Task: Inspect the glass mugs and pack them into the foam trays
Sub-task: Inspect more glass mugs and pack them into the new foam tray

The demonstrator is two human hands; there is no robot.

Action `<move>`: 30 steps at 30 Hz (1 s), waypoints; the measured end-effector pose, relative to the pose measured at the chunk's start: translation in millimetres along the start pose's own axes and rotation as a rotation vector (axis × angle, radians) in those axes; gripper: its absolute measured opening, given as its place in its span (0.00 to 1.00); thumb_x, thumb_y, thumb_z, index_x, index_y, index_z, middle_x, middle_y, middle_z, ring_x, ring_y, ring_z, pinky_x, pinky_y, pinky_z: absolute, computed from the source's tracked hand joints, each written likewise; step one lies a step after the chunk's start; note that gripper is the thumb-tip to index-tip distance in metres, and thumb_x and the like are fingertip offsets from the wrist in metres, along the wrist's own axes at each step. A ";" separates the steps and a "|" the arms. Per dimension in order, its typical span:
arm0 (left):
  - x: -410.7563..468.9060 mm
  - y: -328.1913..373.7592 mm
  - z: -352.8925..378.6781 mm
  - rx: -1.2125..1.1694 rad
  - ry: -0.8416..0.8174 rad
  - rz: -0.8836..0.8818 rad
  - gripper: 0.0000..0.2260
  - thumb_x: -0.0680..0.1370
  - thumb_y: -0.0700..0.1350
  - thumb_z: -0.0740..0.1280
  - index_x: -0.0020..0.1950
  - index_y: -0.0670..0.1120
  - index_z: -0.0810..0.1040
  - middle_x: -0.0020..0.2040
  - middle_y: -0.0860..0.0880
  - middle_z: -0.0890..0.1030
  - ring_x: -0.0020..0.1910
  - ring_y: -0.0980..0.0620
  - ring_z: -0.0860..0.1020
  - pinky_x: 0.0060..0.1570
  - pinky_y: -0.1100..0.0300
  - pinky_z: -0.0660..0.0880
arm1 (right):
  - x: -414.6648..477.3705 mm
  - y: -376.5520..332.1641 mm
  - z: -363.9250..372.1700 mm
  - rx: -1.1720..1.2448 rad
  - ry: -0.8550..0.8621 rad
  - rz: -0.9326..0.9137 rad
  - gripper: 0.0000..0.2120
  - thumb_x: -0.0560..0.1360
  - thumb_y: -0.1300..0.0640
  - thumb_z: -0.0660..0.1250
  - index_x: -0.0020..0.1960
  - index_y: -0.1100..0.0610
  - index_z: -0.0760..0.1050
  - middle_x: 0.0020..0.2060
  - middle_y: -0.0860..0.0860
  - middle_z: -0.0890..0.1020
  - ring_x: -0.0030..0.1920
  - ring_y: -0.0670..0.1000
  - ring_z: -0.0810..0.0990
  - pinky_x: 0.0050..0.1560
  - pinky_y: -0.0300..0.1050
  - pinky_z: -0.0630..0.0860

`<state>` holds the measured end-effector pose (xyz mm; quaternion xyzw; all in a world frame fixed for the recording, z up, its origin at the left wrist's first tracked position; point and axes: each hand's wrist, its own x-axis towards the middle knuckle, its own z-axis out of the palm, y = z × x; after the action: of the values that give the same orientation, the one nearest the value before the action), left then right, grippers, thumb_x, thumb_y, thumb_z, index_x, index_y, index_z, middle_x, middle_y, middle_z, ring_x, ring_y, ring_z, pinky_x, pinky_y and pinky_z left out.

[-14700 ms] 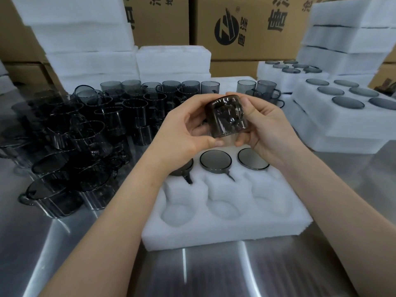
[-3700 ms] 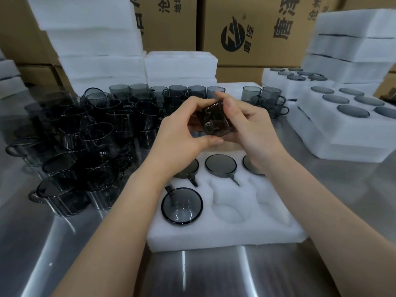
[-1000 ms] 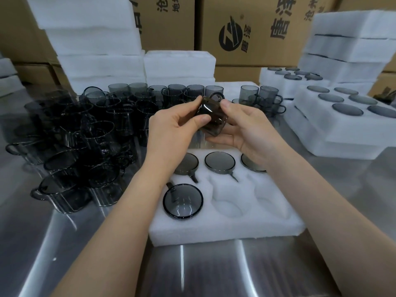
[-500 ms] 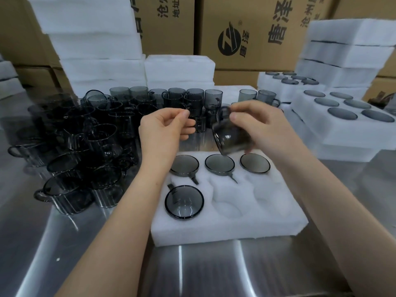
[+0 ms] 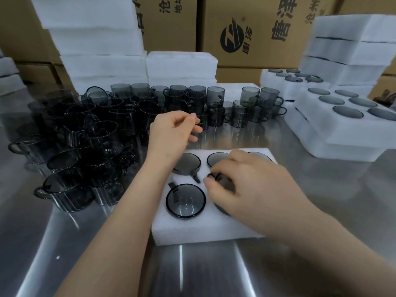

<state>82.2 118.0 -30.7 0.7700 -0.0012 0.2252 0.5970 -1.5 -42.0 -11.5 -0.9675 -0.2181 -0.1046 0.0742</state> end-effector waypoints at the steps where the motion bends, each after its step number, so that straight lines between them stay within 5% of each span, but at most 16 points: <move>1: 0.1 -0.4 -0.1 0.009 -0.005 0.001 0.10 0.81 0.46 0.64 0.43 0.49 0.83 0.38 0.52 0.85 0.36 0.52 0.83 0.36 0.64 0.76 | -2.9 -2.0 5.0 -0.039 0.001 -0.023 0.28 0.73 0.36 0.42 0.50 0.48 0.77 0.45 0.44 0.71 0.46 0.48 0.70 0.42 0.44 0.67; 4: 0.3 -0.9 -0.3 0.017 -0.010 -0.001 0.10 0.81 0.46 0.64 0.42 0.50 0.82 0.38 0.52 0.85 0.36 0.51 0.83 0.36 0.65 0.76 | -11.1 -1.4 14.0 -0.050 -0.048 -0.079 0.37 0.74 0.36 0.34 0.60 0.50 0.75 0.60 0.46 0.68 0.61 0.49 0.64 0.61 0.44 0.61; 6: 0.5 -0.9 -0.4 0.020 -0.009 0.003 0.10 0.81 0.46 0.64 0.42 0.50 0.83 0.38 0.52 0.85 0.36 0.51 0.83 0.35 0.66 0.75 | -15.0 1.7 17.6 -0.065 -0.135 -0.115 0.43 0.71 0.34 0.28 0.76 0.52 0.60 0.74 0.48 0.56 0.74 0.48 0.48 0.74 0.46 0.46; 8: 1.1 -1.2 -0.1 0.032 -0.012 0.004 0.10 0.81 0.46 0.64 0.43 0.50 0.83 0.38 0.51 0.85 0.36 0.52 0.83 0.35 0.66 0.75 | -17.5 6.2 20.0 -0.087 -0.217 -0.151 0.45 0.69 0.31 0.25 0.80 0.52 0.40 0.78 0.47 0.39 0.75 0.45 0.31 0.75 0.48 0.32; 11: 2.1 -2.7 1.2 0.070 -0.033 -0.008 0.11 0.81 0.46 0.64 0.41 0.50 0.82 0.37 0.52 0.85 0.35 0.53 0.83 0.38 0.63 0.77 | -15.2 11.6 17.5 -0.016 -0.328 -0.194 0.47 0.66 0.25 0.28 0.78 0.51 0.31 0.76 0.44 0.29 0.71 0.40 0.23 0.74 0.49 0.27; 13: 2.7 -4.1 2.2 0.111 -0.053 -0.018 0.11 0.80 0.46 0.65 0.40 0.51 0.82 0.36 0.53 0.84 0.34 0.54 0.83 0.43 0.58 0.80 | -10.5 14.9 12.1 0.084 -0.388 -0.223 0.48 0.67 0.25 0.31 0.80 0.51 0.37 0.77 0.43 0.34 0.73 0.38 0.27 0.75 0.47 0.30; 15: 2.6 -5.5 2.6 0.153 -0.065 -0.027 0.11 0.80 0.46 0.65 0.39 0.52 0.82 0.35 0.54 0.84 0.35 0.54 0.82 0.47 0.54 0.81 | -0.1 19.6 7.5 0.227 -0.310 -0.227 0.42 0.75 0.29 0.39 0.75 0.55 0.62 0.76 0.50 0.57 0.75 0.43 0.50 0.76 0.44 0.46; 17: 2.7 -5.7 3.0 0.219 -0.101 -0.035 0.12 0.79 0.46 0.65 0.37 0.52 0.82 0.34 0.55 0.84 0.38 0.52 0.83 0.50 0.51 0.80 | 20.4 27.1 1.5 0.407 -0.092 -0.134 0.27 0.81 0.40 0.51 0.59 0.61 0.77 0.60 0.56 0.78 0.59 0.49 0.72 0.64 0.46 0.67; 19: 2.2 -6.4 3.7 0.321 -0.163 -0.050 0.12 0.78 0.49 0.65 0.37 0.52 0.83 0.36 0.54 0.84 0.42 0.50 0.83 0.51 0.48 0.79 | 53.4 35.8 -4.1 0.523 0.079 -0.005 0.17 0.81 0.49 0.57 0.54 0.59 0.80 0.48 0.55 0.84 0.46 0.50 0.79 0.50 0.43 0.74; 21: 1.3 -6.9 4.1 0.403 -0.197 -0.064 0.11 0.77 0.52 0.65 0.37 0.53 0.82 0.37 0.52 0.85 0.44 0.49 0.82 0.51 0.47 0.78 | 93.6 44.3 -5.0 0.554 0.086 0.061 0.13 0.80 0.54 0.60 0.59 0.51 0.80 0.48 0.48 0.85 0.45 0.46 0.80 0.46 0.38 0.73; 25: 1.8 -7.9 3.8 0.486 -0.215 -0.047 0.12 0.78 0.52 0.64 0.40 0.50 0.83 0.38 0.49 0.84 0.43 0.46 0.80 0.49 0.49 0.78 | 166.0 50.4 9.8 0.448 -0.017 0.081 0.21 0.79 0.59 0.59 0.71 0.50 0.70 0.61 0.52 0.79 0.55 0.54 0.80 0.52 0.43 0.75; 28: 1.9 -8.7 3.6 0.515 -0.218 -0.047 0.12 0.78 0.53 0.65 0.38 0.51 0.82 0.34 0.49 0.81 0.40 0.46 0.79 0.43 0.53 0.77 | 199.8 48.1 24.0 0.337 -0.068 0.096 0.28 0.77 0.63 0.56 0.76 0.49 0.63 0.65 0.56 0.75 0.42 0.53 0.80 0.36 0.43 0.76; 30: 1.6 -9.3 4.0 0.520 -0.218 -0.052 0.12 0.78 0.53 0.65 0.38 0.52 0.82 0.33 0.51 0.80 0.38 0.48 0.78 0.38 0.56 0.74 | 214.2 47.1 31.4 0.246 -0.077 0.100 0.30 0.77 0.65 0.55 0.77 0.49 0.60 0.67 0.56 0.73 0.48 0.55 0.78 0.40 0.46 0.76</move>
<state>87.5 117.4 -39.4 0.9167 0.0124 0.1184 0.3815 213.7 8.9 3.8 -0.9640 -0.1836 -0.0360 0.1891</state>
